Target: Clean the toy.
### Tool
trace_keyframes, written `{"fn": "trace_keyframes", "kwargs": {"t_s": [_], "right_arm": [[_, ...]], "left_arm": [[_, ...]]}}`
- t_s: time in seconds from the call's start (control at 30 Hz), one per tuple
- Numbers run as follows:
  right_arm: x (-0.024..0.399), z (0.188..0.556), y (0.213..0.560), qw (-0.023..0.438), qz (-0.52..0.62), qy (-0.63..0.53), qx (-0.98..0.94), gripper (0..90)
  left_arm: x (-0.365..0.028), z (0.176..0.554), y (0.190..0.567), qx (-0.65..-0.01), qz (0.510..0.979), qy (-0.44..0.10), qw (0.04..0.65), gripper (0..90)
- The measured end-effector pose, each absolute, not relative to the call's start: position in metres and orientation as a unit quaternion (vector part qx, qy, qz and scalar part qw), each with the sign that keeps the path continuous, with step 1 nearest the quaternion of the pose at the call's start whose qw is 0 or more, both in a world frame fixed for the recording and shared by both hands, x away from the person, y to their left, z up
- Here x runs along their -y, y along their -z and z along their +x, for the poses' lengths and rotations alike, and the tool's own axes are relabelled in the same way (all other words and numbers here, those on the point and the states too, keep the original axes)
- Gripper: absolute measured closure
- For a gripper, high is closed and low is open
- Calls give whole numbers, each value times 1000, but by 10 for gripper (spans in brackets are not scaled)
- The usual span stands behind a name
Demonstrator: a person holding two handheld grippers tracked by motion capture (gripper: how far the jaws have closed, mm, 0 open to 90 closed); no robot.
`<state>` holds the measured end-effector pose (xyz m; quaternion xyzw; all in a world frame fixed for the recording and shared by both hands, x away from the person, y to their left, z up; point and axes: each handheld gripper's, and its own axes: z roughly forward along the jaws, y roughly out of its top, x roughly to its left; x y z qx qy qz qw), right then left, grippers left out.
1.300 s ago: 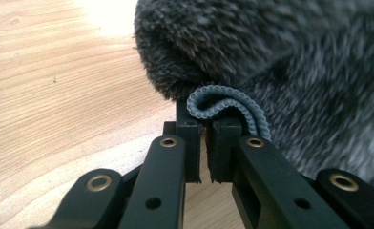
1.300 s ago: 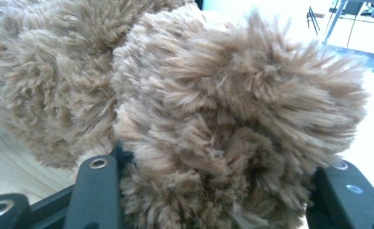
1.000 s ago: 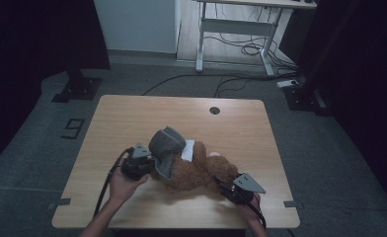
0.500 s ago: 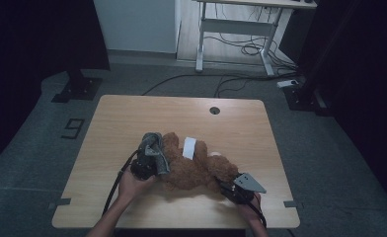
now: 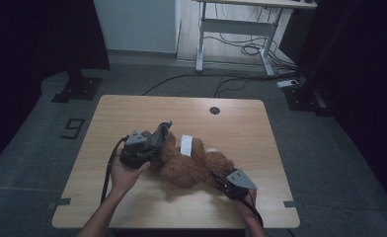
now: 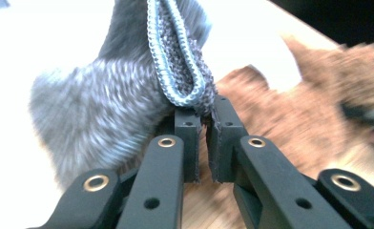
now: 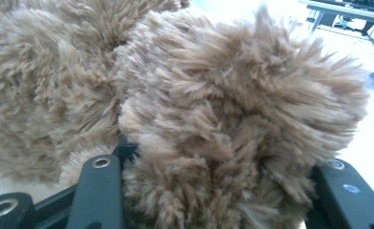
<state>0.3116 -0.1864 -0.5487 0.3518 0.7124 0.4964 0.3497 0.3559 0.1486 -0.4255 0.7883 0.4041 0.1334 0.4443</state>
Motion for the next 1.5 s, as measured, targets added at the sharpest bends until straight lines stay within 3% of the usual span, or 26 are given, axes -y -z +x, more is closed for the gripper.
{"fn": "trace_keyframes", "kwargs": {"t_s": [0.3, 0.6, 0.67, 0.93, 1.1, 1.23, 1.5], "right_arm": [[175, 338, 548, 383, 359, -480, -703, 472], [177, 356, 547, 375, 367, -485, -700, 465], [180, 354, 546, 365, 366, -488, -703, 433], [201, 337, 527, 282, 392, -523, -702, 139], [213, 322, 507, 274, 394, -566, -671, 133], [207, 321, 493, 235, 405, -566, -679, 131], [194, 317, 514, 222, 401, -517, -723, 233]], "left_arm": [[-80, 385, 429, -367, 818, -143, 419, 834], [-65, 412, 455, -379, 828, -119, 395, 844], [-71, 408, 459, -382, 823, -106, 407, 847], [-82, 368, 473, -369, 808, -103, 447, 854], [-89, 342, 483, -357, 802, -103, 467, 857], [-91, 322, 491, -344, 806, -98, 472, 860], [-97, 301, 510, -341, 812, -68, 469, 858]]}}
